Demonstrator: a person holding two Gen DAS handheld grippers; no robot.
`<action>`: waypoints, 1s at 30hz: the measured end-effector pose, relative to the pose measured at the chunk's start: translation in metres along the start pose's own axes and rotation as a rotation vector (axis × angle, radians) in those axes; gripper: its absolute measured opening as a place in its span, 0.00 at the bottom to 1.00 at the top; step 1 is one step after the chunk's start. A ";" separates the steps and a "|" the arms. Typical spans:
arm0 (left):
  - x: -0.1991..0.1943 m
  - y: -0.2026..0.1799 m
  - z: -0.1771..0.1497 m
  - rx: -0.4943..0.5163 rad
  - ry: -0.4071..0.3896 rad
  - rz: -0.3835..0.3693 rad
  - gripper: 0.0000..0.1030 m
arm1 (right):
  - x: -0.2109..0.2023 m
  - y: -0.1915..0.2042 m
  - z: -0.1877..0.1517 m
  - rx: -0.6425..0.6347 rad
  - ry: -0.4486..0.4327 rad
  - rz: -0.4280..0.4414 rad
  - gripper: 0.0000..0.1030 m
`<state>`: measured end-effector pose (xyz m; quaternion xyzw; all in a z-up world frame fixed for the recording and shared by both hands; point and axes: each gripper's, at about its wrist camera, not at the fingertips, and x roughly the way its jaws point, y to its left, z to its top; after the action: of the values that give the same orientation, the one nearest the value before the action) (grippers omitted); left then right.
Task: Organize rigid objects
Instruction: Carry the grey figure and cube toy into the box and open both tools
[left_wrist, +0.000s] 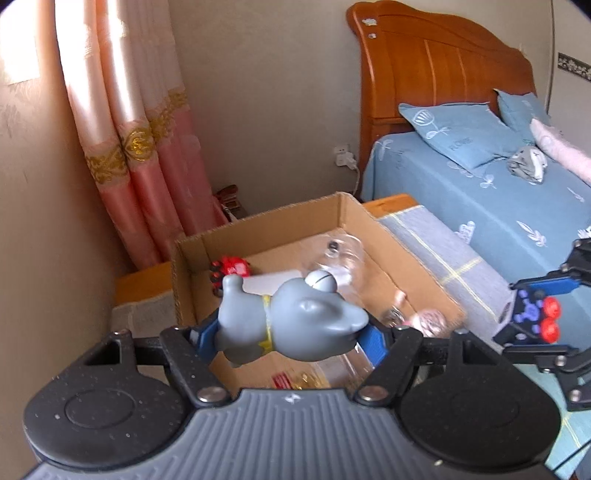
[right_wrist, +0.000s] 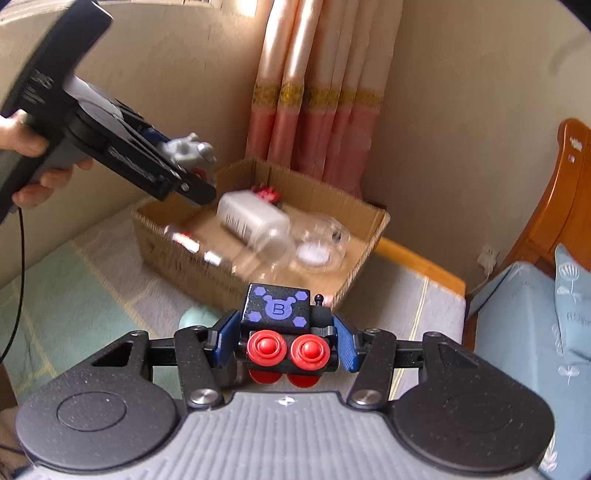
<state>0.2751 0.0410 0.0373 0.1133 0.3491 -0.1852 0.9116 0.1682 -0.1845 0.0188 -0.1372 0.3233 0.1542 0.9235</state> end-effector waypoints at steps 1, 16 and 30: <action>0.003 0.002 0.002 -0.001 0.000 0.003 0.71 | 0.001 -0.001 0.005 -0.003 -0.007 -0.004 0.57; 0.015 0.012 -0.040 -0.075 -0.013 0.121 0.95 | 0.020 0.006 0.033 -0.013 -0.005 0.006 0.57; -0.031 0.008 -0.080 -0.180 -0.052 0.309 0.98 | 0.072 -0.018 0.086 0.038 0.035 0.017 0.57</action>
<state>0.2093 0.0831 0.0001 0.0789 0.3189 -0.0138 0.9444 0.2757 -0.1564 0.0402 -0.1195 0.3435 0.1533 0.9188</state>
